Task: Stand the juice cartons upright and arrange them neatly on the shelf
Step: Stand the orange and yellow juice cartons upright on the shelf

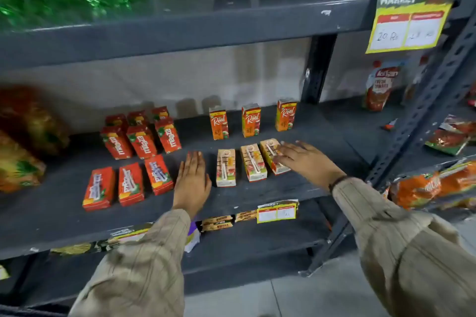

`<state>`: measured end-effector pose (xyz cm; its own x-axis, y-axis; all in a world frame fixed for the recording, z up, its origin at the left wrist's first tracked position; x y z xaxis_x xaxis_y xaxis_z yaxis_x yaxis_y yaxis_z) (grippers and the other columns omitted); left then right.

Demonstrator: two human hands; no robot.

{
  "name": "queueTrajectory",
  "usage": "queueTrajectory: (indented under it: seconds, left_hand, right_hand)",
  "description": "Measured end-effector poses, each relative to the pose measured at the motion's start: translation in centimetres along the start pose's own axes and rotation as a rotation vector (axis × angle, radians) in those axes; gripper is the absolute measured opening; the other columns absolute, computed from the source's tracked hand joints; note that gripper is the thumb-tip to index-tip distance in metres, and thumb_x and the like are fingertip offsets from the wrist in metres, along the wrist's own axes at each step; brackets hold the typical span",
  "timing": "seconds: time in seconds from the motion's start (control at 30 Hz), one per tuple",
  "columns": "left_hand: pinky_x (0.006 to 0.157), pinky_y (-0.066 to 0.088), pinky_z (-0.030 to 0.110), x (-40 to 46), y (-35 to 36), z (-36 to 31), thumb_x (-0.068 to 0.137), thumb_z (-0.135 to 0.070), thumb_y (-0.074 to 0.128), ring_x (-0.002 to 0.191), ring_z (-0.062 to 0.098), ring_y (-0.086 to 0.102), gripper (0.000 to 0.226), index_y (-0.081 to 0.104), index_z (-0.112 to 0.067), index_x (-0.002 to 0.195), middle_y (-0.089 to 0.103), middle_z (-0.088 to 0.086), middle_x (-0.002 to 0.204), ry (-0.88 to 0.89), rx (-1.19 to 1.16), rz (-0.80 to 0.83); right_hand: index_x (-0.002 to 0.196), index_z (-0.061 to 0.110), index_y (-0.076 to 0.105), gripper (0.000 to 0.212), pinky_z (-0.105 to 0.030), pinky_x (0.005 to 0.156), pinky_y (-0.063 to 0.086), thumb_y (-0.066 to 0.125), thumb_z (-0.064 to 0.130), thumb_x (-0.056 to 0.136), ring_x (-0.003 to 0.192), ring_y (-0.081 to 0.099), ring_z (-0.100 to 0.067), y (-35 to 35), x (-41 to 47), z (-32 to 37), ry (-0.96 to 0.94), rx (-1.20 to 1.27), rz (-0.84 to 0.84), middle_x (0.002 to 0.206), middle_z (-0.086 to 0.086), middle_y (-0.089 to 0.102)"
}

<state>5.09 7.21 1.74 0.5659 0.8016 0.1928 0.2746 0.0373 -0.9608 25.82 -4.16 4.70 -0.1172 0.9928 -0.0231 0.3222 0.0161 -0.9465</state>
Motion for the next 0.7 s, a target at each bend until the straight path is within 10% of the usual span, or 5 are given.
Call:
queueTrajectory:
  seconds: [0.3,0.4,0.7]
  left_hand:
    - [0.114,0.018,0.044,2.5,3.3,1.9,0.091,-0.010,0.042,0.137,0.033,0.025,0.047,0.031,0.001,0.135,0.033,0.022,0.145,-0.089,-0.116,-0.002]
    - [0.113,0.019,0.045,2.6,3.4,2.1,0.090,-0.010,0.043,0.136,0.033,0.028,0.046,0.033,0.001,0.134,0.035,0.022,0.144,-0.089,-0.128,-0.020]
    - [0.114,0.019,0.044,2.7,3.4,2.1,0.091,-0.012,0.042,0.136,0.032,0.028,0.046,0.034,0.000,0.134,0.035,0.020,0.144,-0.087,-0.127,-0.016]
  right_hand:
    - [0.121,0.010,0.059,0.063,-0.045,0.103,0.041,0.073,-0.012,0.064,0.131,0.045,-0.031,0.2,3.8,1.1,-0.342,-0.046,-0.090,0.143,-0.012,0.047]
    - [0.103,0.012,0.069,0.064,-0.039,0.076,0.057,0.084,-0.007,0.044,0.106,0.066,-0.029,-0.3,3.8,0.0,-0.267,-0.006,-0.182,0.116,-0.011,0.069]
    - [0.107,0.008,0.056,0.052,-0.036,0.073,0.053,0.070,0.045,0.074,0.094,0.066,-0.034,-0.8,0.4,-10.0,0.986,0.698,-0.354,0.105,-0.014,0.070]
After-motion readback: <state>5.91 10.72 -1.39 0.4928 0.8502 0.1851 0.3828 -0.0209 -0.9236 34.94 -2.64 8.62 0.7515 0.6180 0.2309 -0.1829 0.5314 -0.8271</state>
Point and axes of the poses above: each hand's wrist, its own x-axis towards the middle knuckle, its own y-axis out of the palm, z = x × y, the point moved 9 cm from there along x, towards the middle knuckle
